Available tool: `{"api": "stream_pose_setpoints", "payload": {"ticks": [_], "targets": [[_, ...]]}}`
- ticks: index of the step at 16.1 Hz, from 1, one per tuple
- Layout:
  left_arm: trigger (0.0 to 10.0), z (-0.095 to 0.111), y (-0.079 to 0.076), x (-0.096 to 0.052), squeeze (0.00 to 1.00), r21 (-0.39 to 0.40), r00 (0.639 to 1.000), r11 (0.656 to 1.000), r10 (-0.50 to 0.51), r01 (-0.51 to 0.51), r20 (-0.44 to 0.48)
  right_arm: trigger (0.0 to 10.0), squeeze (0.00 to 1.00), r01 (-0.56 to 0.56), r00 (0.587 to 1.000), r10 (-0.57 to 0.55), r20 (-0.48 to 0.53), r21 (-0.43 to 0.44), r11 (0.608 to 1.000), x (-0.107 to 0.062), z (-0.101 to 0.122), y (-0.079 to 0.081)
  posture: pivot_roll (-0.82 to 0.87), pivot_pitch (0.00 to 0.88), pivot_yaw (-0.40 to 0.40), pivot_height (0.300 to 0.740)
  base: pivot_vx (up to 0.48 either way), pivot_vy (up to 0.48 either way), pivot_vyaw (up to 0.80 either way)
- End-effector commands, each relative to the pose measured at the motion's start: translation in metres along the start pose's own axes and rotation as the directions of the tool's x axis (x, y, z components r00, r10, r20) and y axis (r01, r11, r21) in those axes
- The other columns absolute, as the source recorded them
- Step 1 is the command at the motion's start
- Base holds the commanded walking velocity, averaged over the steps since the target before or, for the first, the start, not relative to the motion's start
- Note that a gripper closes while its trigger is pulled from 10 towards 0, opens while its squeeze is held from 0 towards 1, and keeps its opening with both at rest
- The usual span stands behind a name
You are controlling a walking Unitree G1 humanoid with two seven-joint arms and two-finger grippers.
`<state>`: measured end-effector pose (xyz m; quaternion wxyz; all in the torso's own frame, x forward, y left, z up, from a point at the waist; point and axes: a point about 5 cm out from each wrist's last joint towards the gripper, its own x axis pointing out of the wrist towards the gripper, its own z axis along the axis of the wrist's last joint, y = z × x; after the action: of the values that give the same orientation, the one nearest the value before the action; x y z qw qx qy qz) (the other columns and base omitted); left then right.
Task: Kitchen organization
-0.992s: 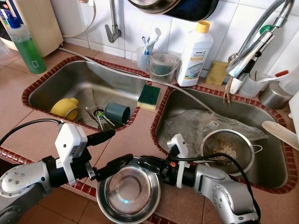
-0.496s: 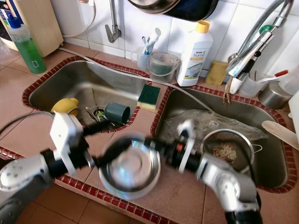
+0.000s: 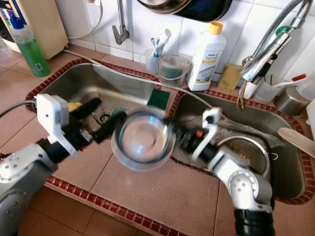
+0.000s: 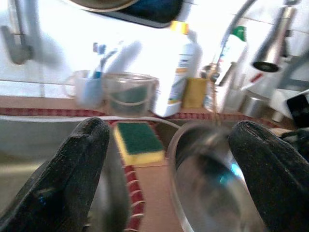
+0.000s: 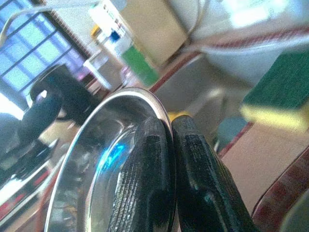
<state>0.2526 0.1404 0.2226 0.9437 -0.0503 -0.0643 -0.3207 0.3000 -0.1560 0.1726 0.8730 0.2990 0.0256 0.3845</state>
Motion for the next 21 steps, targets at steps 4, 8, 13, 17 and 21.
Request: {"api": "stream_pose_setpoints", "payload": {"ticks": [4,8,13,17,21], "targets": [[10.0,-0.004,0.013,0.003,0.00,-0.025,0.997,0.996,0.080,-0.080,0.000,10.0,0.00,0.066,0.963,-0.041,0.267,-0.083,0.994,0.012,0.043,0.016,-0.04,0.119,-0.013,0.740,0.000,0.000,0.00],[10.0,-0.006,0.017,0.007,0.00,-0.040,0.997,0.996,0.077,-0.078,-0.010,10.0,0.00,0.014,0.950,0.018,0.312,-0.099,0.995,0.020,0.050,0.033,-0.04,0.115,-0.003,0.740,0.000,0.307,0.00],[10.0,-0.009,0.015,0.008,0.00,-0.032,0.998,0.998,0.057,-0.058,-0.025,10.0,0.00,-0.035,0.955,0.065,0.289,-0.110,0.993,0.023,0.045,0.044,-0.04,0.113,-0.002,0.740,0.000,0.480,0.00],[10.0,-0.011,0.013,0.009,0.00,-0.029,0.999,0.999,0.043,-0.044,-0.033,10.0,0.00,-0.059,0.957,0.089,0.274,-0.117,0.991,0.024,0.044,0.046,-0.04,0.108,-0.006,0.740,0.000,0.480,0.00],[10.0,-0.016,0.011,0.010,0.00,-0.018,0.997,0.999,0.039,-0.040,-0.061,10.0,0.00,-0.041,0.959,0.079,0.274,-0.142,0.989,0.025,0.045,0.047,-0.04,0.100,-0.006,0.740,0.000,0.076,0.00]]}}
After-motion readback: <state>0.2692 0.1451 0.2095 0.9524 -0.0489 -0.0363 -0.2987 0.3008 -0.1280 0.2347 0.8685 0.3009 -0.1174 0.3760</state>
